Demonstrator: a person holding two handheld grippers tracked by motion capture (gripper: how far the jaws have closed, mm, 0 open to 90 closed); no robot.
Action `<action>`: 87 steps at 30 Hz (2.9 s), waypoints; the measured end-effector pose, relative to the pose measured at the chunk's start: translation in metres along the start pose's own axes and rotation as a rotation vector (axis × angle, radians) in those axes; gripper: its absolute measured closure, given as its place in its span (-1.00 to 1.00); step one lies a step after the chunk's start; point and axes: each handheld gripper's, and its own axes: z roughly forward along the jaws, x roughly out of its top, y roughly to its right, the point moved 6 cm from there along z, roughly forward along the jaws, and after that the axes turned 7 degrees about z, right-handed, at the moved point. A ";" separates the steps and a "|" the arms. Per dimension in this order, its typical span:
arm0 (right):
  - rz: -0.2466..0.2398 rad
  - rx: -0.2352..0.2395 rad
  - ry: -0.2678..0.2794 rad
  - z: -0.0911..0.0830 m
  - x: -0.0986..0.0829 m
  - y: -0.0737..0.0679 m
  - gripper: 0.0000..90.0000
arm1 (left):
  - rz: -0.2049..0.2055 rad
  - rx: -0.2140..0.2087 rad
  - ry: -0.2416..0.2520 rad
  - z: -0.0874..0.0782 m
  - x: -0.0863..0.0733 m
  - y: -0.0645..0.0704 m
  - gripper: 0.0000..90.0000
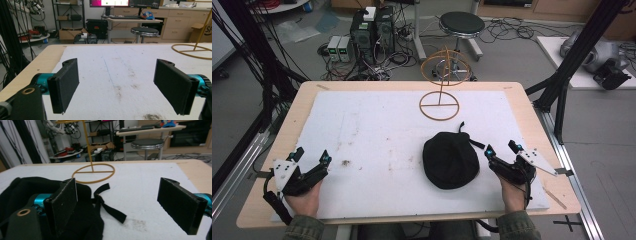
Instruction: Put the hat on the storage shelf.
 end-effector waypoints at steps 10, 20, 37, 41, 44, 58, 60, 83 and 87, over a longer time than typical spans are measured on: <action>-0.012 0.061 -0.038 0.005 -0.002 -0.021 -0.71 | -0.004 -0.007 -0.009 0.002 -0.001 0.003 -0.56; -0.037 0.120 -0.097 0.010 -0.009 -0.040 -0.71 | 0.001 -0.021 -0.019 0.003 -0.001 0.006 -0.56; -0.051 0.175 -0.140 0.013 -0.016 -0.059 -0.72 | 0.000 -0.035 -0.024 0.005 -0.002 0.007 -0.55; -0.060 0.190 -0.124 0.012 -0.013 -0.065 -0.72 | 0.001 -0.034 -0.023 0.004 -0.002 0.007 -0.55; -0.076 0.217 -0.145 0.015 -0.015 -0.075 -0.72 | 0.001 -0.033 -0.022 0.004 -0.002 0.006 -0.55; -0.148 0.191 -0.230 0.023 -0.028 -0.089 -0.72 | 0.005 -0.030 -0.027 0.004 -0.002 0.005 -0.56; -0.150 0.191 -0.236 0.024 -0.029 -0.089 -0.72 | 0.004 -0.030 -0.028 0.004 -0.002 0.005 -0.55; -0.121 0.127 -0.283 0.020 -0.035 -0.094 0.92 | -0.013 -0.039 -0.042 0.004 -0.003 0.005 -0.54; -0.125 0.127 -0.287 0.020 -0.035 -0.094 0.94 | -0.007 -0.037 -0.038 0.004 -0.003 0.005 -0.55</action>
